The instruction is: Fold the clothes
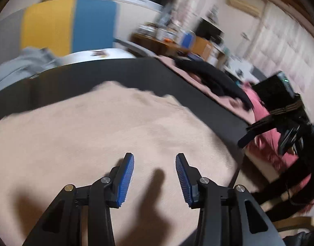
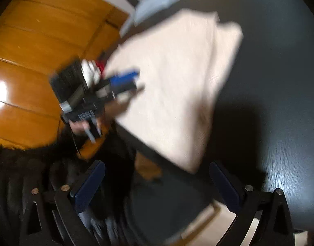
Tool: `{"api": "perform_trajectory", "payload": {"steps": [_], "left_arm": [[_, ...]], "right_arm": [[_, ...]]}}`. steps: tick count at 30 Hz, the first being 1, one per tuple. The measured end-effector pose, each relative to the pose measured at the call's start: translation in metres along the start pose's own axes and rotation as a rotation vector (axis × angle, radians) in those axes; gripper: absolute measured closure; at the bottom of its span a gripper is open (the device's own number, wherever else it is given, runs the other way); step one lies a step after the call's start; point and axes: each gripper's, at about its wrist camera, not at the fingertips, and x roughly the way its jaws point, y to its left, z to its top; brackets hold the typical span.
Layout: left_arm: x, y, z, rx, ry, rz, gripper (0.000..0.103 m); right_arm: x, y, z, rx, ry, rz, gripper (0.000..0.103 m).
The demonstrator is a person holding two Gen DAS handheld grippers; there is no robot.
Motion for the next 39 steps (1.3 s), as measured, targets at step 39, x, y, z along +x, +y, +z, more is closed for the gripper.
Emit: {"api": "perform_trajectory", "payload": {"steps": [39], "left_arm": [[-0.153,0.183,-0.106,-0.483,-0.109,0.171,0.07]], "right_arm": [[0.134,0.035,0.044,-0.172,-0.421,-0.201,0.0]]}}
